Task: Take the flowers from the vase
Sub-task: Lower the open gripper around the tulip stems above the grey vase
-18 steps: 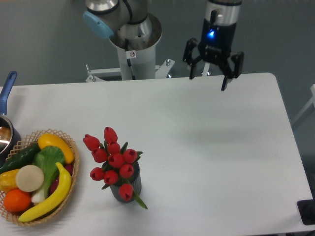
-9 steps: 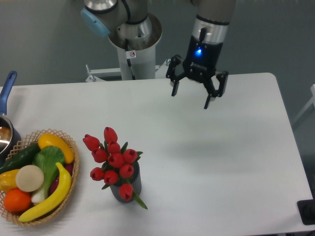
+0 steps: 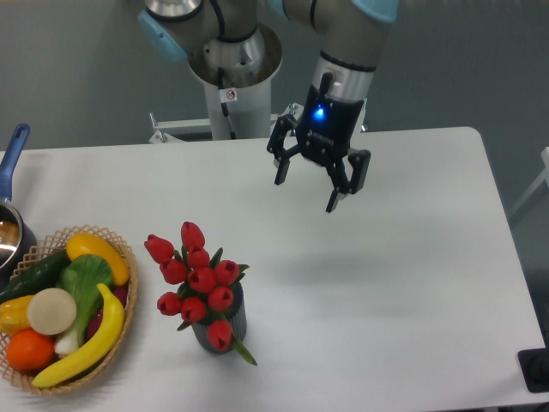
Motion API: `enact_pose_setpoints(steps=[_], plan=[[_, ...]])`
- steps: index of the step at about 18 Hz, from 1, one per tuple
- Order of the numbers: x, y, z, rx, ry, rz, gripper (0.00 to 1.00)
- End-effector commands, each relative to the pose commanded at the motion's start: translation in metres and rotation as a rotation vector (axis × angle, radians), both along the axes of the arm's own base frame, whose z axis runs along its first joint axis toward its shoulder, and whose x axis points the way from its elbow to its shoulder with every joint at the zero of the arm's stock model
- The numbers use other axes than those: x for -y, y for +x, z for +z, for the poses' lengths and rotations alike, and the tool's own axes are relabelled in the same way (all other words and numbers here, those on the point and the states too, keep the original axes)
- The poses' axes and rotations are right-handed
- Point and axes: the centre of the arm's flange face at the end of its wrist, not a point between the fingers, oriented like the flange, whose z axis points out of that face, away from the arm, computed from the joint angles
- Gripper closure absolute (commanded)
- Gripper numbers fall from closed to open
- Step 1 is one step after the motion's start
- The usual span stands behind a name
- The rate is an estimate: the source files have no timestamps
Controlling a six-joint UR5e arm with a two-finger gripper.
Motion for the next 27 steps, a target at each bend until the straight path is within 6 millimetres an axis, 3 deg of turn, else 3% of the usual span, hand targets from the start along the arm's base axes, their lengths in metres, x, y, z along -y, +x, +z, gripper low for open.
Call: enact_pose_setpoints(steps=[6, 19, 27], plan=[[-0.024, -0.004, -0.019, 0.151, 0.183, -0.054, 0.0], [-0.079, -0.024, -0.058, 0.204, 0.243, -0.122, 0.0], [-0.097, -0.017, -0.066, 0.21, 0.23, -0.154, 0.0]])
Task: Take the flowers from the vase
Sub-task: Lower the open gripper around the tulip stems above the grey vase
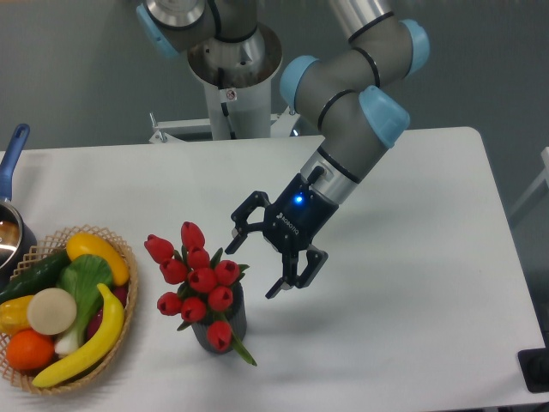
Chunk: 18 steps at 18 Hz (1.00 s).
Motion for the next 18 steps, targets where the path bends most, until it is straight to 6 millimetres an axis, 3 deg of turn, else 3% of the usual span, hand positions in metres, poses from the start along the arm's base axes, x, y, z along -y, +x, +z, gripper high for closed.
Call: enact_pose_setpoints(steps=[18], plan=[[-0.03, 0.026, -0.021, 0.017, -0.011, -0.072, 0.0]])
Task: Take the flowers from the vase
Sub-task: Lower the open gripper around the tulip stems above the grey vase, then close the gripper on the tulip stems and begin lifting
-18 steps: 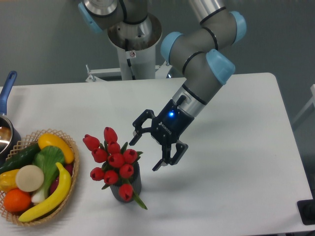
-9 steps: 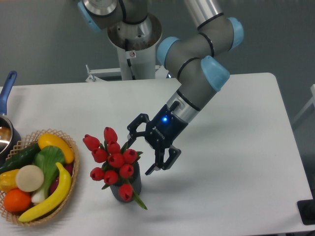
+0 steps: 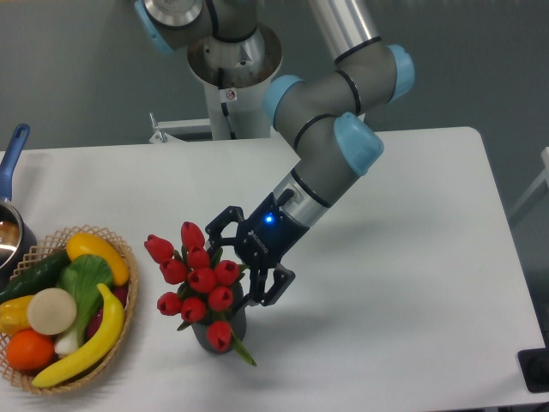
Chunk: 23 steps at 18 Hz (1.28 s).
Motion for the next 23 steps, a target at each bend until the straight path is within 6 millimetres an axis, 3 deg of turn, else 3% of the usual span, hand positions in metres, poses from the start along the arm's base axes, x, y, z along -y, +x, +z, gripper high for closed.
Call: enact_pose_setpoints(steps=[11, 19, 23], plan=[[-0.011, 0.0062, -0.0036, 0.027, 0.031, -0.022, 0.02], [-0.0088, 0.005, -0.0002, 0.032, 0.034, -0.013, 0.49], [-0.0073, 0.004, 0.0, 0.035, 0.034, -0.009, 0.6]])
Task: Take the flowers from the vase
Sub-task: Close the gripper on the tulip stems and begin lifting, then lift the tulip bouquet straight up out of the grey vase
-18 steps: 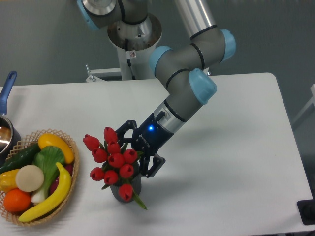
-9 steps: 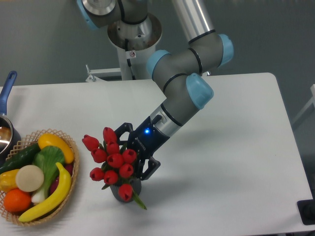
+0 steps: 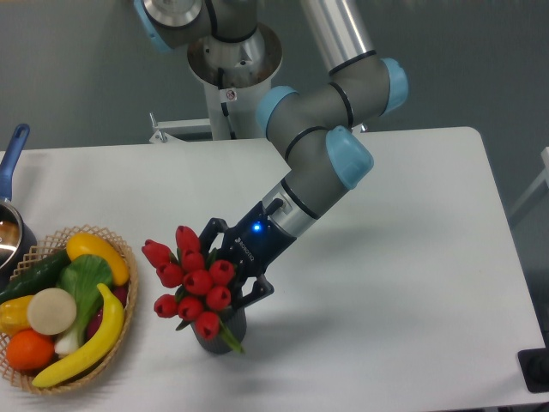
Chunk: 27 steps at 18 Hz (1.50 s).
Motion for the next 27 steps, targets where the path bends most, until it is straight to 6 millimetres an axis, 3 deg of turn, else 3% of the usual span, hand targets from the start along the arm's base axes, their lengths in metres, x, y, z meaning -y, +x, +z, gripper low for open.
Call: enact_pose_setpoints(steps=[12, 14, 27], plan=[[0.008, -0.007, 0.008, 0.063, 0.014, 0.045, 0.6], [0.011, -0.004, 0.027, 0.068, 0.017, 0.067, 0.6], [0.017, 0.002, 0.089, 0.107, 0.018, 0.152, 0.59]])
